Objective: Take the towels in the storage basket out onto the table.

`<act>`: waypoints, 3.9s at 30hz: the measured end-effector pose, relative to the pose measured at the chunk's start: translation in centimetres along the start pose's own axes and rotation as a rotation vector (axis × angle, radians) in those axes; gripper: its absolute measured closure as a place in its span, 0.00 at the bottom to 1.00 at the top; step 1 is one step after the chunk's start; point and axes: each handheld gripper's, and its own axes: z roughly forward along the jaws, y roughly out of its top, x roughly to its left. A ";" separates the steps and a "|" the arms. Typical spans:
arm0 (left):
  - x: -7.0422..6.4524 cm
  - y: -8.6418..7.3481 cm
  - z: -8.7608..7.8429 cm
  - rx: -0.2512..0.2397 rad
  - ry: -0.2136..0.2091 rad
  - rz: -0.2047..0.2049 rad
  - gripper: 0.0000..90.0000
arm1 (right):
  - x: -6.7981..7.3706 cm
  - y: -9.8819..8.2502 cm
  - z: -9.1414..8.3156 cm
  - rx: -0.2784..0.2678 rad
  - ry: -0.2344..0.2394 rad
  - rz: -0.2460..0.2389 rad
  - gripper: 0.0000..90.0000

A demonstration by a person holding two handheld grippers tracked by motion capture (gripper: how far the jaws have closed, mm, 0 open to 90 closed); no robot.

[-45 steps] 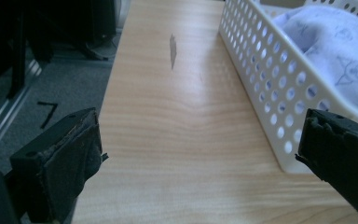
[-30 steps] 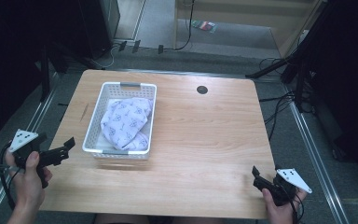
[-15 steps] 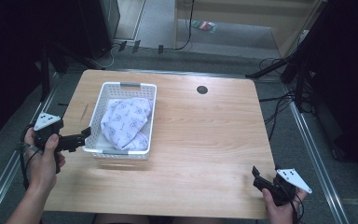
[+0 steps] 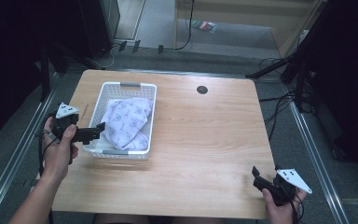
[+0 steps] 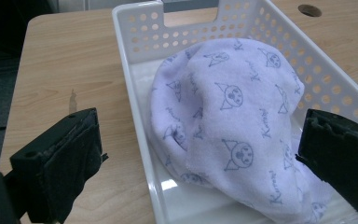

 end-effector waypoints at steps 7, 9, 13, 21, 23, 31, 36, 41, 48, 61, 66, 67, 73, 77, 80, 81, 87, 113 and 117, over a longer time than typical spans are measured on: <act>-0.6 1.3 1.2 0.042 -0.002 0.032 0.00 | 0.0 0.0 0.0 -0.001 0.000 -0.003 0.15; -0.8 1.8 1.5 0.060 -0.006 0.040 0.00 | 0.0 0.0 0.0 0.000 0.000 0.000 0.15; -1.0 2.5 2.1 0.091 -0.011 0.052 0.00 | 0.0 0.0 0.0 -0.001 0.001 0.000 0.15; -1.9 4.0 3.5 0.197 -0.037 0.090 0.00 | 0.0 0.0 0.0 -0.004 0.003 -0.002 0.15; -2.2 4.4 4.0 0.233 -0.042 0.107 0.00 | 0.0 0.0 0.0 -0.004 0.004 -0.002 0.15; -2.9 5.4 6.8 0.358 -0.061 0.137 0.00 | 0.0 0.0 0.0 -0.006 0.003 -0.003 0.15; -3.3 5.7 9.1 0.429 -0.038 0.151 0.00 | 0.0 0.0 0.0 -0.006 0.006 0.001 0.15; -3.4 5.5 10.8 0.473 -0.009 0.148 0.00 | 0.0 0.0 0.0 -0.008 0.008 0.000 0.14; -3.4 4.8 12.4 0.535 -0.025 0.140 0.00 | 0.0 0.0 -0.1 -0.010 0.009 0.003 0.15; -3.9 3.0 14.2 0.645 -0.076 0.152 0.15 | 0.0 0.0 0.0 -0.013 0.008 0.000 0.15; -4.0 2.5 14.4 0.648 -0.070 0.152 0.22 | 0.0 0.0 0.0 -0.011 0.006 -0.001 0.15; -4.0 2.4 14.4 0.654 -0.066 0.156 0.22 | 0.0 0.0 0.0 -0.011 0.005 -0.001 0.15; -4.4 2.4 14.0 0.632 -0.067 0.168 0.37 | 0.0 0.0 0.0 -0.009 0.005 -0.004 0.15; -4.6 2.5 13.6 0.618 -0.066 0.193 0.58 | 0.0 0.0 0.0 -0.008 0.004 -0.003 0.15; -4.7 2.6 13.3 0.610 -0.062 0.201 0.62 | 0.0 0.0 0.0 -0.008 0.005 -0.005 0.15; -4.7 2.7 13.3 0.612 -0.060 0.201 0.64 | 0.0 0.0 0.0 -0.008 0.005 -0.005 0.15; -4.3 3.7 12.3 0.605 -0.074 0.173 0.68 | 0.0 0.0 0.0 -0.008 0.006 -0.003 0.15; -5.3 11.1 5.9 0.504 -0.077 0.171 0.68 | 0.0 0.0 0.1 0.000 -0.003 0.000 0.15; -6.0 12.3 5.0 0.488 -0.083 0.177 0.68 | 0.0 0.0 0.1 0.000 -0.004 0.000 0.15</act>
